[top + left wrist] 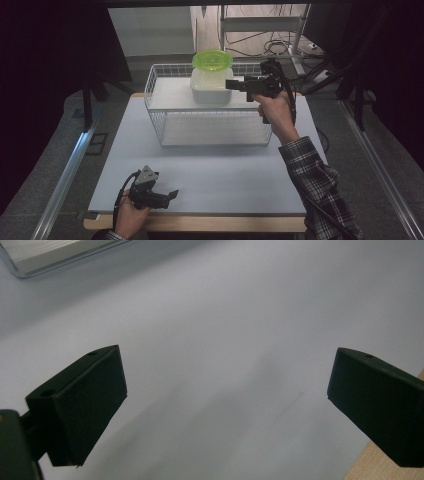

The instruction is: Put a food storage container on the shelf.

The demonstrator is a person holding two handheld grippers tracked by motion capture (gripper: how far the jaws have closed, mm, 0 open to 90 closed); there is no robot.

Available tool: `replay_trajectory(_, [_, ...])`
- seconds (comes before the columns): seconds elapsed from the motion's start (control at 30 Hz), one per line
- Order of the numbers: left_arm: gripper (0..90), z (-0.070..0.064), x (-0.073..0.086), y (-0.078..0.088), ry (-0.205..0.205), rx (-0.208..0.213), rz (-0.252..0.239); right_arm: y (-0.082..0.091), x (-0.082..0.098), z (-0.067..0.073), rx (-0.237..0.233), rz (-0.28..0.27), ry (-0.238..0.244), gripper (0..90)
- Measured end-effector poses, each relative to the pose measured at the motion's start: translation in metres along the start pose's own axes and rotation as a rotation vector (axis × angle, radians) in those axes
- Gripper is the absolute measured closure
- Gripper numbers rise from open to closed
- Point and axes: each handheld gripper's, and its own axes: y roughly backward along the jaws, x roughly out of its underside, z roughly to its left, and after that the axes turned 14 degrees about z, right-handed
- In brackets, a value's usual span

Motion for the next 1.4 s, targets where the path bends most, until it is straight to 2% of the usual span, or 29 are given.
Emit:
replay_trajectory(0.67, [2.2, 0.0, 0.0, 0.0, 0.001, 0.018, -0.012, 0.006, 0.039, 0.002, 0.029, 0.035, 0.096, 5.7])
replay_trajectory(1.23, [2.2, 0.0, 0.0, 0.0, 0.0, 0.028, -0.018, 0.001, 0.076, 0.002, 0.085, 0.054, 0.173, 4.2])
replay_trajectory(1.4, [2.2, 0.0, 0.0, 0.0, -0.003, 0.03, -0.014, -0.003, 0.087, 0.004, 0.125, 0.077, 0.205, 3.6])
